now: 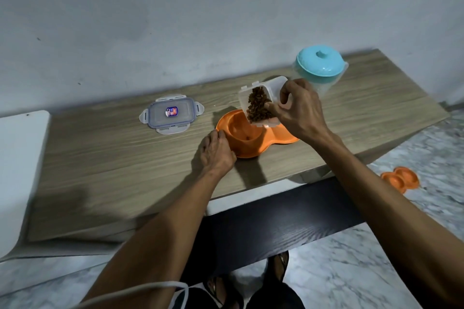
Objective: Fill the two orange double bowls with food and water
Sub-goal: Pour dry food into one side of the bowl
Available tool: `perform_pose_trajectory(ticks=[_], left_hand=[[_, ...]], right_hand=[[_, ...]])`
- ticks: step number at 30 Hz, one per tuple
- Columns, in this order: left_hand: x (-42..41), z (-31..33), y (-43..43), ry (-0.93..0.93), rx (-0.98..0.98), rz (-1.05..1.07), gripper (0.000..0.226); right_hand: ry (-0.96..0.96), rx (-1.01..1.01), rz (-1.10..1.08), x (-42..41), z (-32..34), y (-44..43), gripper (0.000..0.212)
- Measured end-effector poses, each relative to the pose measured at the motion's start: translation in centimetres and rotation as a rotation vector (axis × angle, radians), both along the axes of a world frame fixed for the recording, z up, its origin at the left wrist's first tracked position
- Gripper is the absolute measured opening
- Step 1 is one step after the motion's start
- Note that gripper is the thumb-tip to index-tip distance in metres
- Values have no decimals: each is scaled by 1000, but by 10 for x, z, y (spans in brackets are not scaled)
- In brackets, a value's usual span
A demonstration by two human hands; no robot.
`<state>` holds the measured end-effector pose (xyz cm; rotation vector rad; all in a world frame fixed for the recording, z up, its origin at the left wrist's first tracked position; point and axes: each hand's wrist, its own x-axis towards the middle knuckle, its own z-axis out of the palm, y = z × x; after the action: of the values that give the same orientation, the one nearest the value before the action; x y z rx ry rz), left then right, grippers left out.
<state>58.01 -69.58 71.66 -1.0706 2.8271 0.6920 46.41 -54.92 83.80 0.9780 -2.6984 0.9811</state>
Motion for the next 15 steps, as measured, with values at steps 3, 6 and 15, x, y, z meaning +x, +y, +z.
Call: perform_pose_trajectory(ticks=[3,6,15], left_hand=[[-1,-1,1,2,7,8,64],[-1,-1,1,1,11,11,65],[0,-1,2,7,7,13,67]], right_hand=[[27,16,17,0,-4,-1,33],[40,30,26,-1,-6,-1,34],[44,32,29,0,-7,0,35]])
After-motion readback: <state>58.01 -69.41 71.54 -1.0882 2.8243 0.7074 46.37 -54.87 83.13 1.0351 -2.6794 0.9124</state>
